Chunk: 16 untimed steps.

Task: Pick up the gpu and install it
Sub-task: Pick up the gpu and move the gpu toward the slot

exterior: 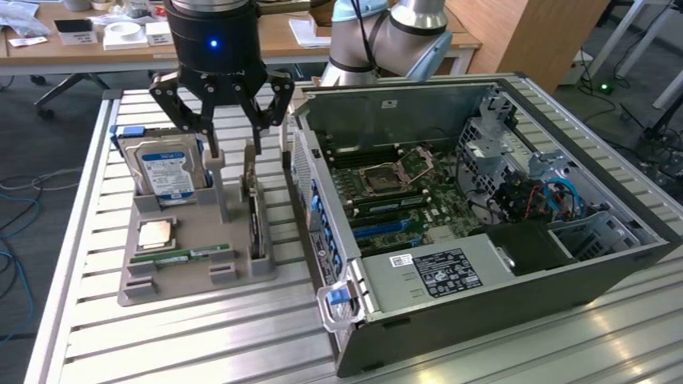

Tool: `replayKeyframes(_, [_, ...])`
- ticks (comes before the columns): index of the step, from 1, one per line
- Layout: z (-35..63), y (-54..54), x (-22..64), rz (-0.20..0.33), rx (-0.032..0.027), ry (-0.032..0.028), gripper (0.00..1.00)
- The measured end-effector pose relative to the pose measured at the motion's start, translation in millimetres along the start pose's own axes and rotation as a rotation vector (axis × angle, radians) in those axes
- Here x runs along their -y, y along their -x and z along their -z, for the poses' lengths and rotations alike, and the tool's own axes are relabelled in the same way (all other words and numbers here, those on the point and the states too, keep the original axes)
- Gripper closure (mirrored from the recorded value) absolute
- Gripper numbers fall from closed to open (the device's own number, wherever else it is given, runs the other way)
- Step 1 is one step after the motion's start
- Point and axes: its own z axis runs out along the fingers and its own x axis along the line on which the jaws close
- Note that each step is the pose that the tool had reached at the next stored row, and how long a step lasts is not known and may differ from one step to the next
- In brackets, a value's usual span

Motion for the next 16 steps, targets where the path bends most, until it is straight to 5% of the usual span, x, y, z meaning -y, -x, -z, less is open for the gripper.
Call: replayKeyframes(16, [-16.4, -0.8, 0.8, 0.000, -0.0002, -0.0001, 0.45])
